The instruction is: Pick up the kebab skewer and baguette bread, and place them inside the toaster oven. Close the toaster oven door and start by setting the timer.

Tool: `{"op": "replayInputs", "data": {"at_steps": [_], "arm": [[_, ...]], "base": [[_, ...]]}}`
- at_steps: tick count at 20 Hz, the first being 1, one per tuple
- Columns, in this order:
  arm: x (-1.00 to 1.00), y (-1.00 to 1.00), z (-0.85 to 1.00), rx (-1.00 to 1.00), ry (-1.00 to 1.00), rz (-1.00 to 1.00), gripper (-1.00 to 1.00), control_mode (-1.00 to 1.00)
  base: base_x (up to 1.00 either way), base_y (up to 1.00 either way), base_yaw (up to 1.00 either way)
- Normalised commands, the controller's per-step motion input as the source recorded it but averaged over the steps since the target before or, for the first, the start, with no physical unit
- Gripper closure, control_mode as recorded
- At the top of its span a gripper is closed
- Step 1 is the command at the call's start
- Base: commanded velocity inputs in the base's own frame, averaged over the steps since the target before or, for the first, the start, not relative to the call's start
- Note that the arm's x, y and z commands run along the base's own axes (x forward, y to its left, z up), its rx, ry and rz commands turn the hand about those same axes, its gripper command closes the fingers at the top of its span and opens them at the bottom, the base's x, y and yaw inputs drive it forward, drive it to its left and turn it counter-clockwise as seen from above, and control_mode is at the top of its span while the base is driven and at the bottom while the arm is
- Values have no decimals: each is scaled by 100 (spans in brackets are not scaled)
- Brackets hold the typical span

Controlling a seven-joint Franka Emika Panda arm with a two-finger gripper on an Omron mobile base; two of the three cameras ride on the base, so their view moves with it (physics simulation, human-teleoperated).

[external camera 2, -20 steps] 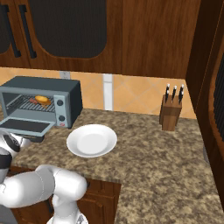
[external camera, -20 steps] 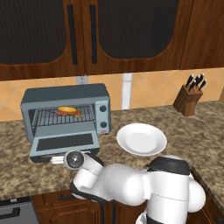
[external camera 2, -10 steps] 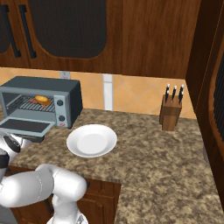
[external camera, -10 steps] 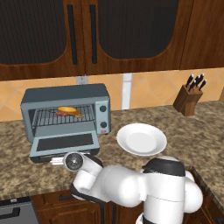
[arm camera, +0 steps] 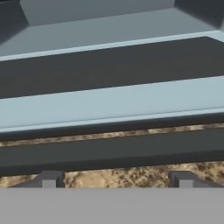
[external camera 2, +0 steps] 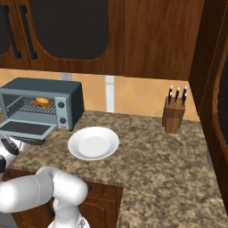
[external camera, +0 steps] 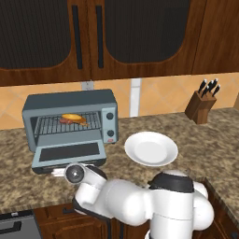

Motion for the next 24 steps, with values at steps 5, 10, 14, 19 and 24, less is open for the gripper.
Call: {"op": "replayInputs", "data": {"at_steps": [5,10,14,19,24], "arm": [[14,0,-19,0,-1,1,-100,-100],[25,0,-1,0,-1,2,-100,-100],[29,0,6,0,-3,3,-100,-100],[17,0,37,0,0,4,-100,-100],[26,0,47,1,0,8,-100,-100]], "base": [[0,0,0],[0,0,0],[0,0,0],[0,0,0],[0,0,0]]}}
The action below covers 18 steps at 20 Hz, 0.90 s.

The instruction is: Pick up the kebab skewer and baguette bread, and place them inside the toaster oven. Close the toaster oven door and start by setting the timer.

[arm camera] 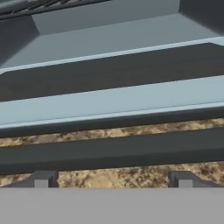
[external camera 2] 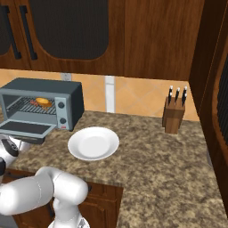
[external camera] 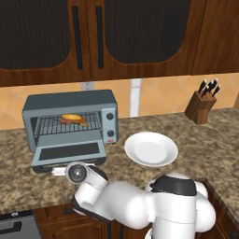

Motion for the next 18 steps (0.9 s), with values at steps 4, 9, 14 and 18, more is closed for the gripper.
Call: {"op": "replayInputs", "data": {"at_steps": [4,9,14,18], "arm": [[30,0,49,1,0,7,-100,-100],[31,-1,49,0,-5,7,-100,-100],[28,-1,43,0,-19,9,-100,-100],[34,-3,51,0,-18,6,-100,-100]], "base": [[0,0,0],[0,0,0],[0,0,0],[0,0,0]]}}
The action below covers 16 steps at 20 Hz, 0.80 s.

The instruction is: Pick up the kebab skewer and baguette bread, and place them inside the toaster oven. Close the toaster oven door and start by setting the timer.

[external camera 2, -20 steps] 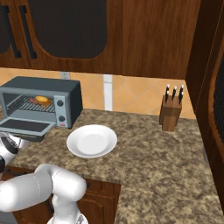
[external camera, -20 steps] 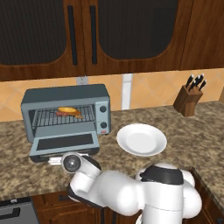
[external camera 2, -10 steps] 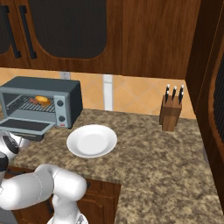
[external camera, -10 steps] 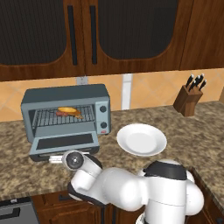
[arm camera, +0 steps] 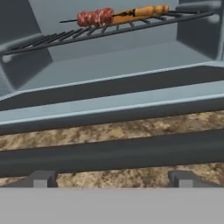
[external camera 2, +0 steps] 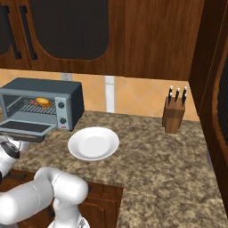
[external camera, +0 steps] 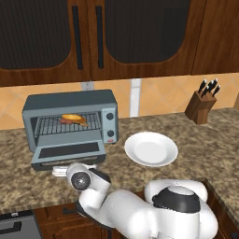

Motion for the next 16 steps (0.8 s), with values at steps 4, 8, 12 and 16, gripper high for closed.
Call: {"op": "replayInputs", "data": {"at_steps": [4,8,12,16], "arm": [[37,-4,48,1,-12,3,-100,-100],[43,-1,42,3,-6,1,-100,-100],[41,0,37,4,-3,3,-100,-100],[42,0,46,3,-10,8,-100,-100]], "base": [[0,0,0],[0,0,0],[0,0,0],[0,0,0]]}}
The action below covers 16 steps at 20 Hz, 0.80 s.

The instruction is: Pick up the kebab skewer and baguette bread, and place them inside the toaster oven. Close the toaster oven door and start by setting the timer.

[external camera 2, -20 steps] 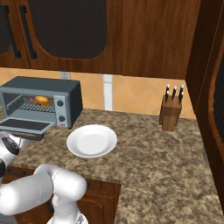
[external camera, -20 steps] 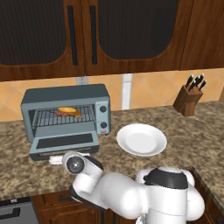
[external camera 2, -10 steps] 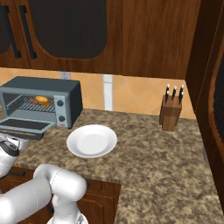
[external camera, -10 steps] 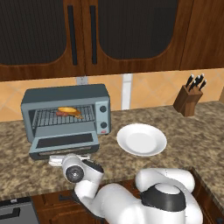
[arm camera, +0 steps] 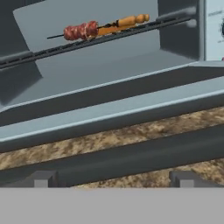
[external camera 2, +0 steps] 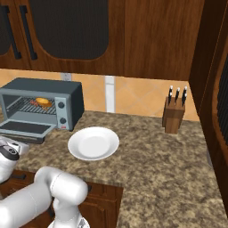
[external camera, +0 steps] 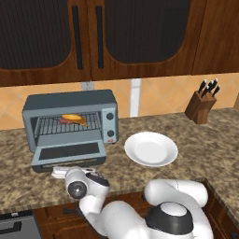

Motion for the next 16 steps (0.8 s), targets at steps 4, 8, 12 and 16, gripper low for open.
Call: {"op": "replayInputs", "data": {"at_steps": [4,8,12,16], "arm": [[39,0,66,0,-19,13,-100,-100],[33,0,79,0,-25,13,-100,-100],[43,0,80,0,-24,14,-100,-100],[54,0,64,0,-18,15,-100,-100]], "base": [[0,0,0],[0,0,0],[0,0,0],[0,0,0]]}}
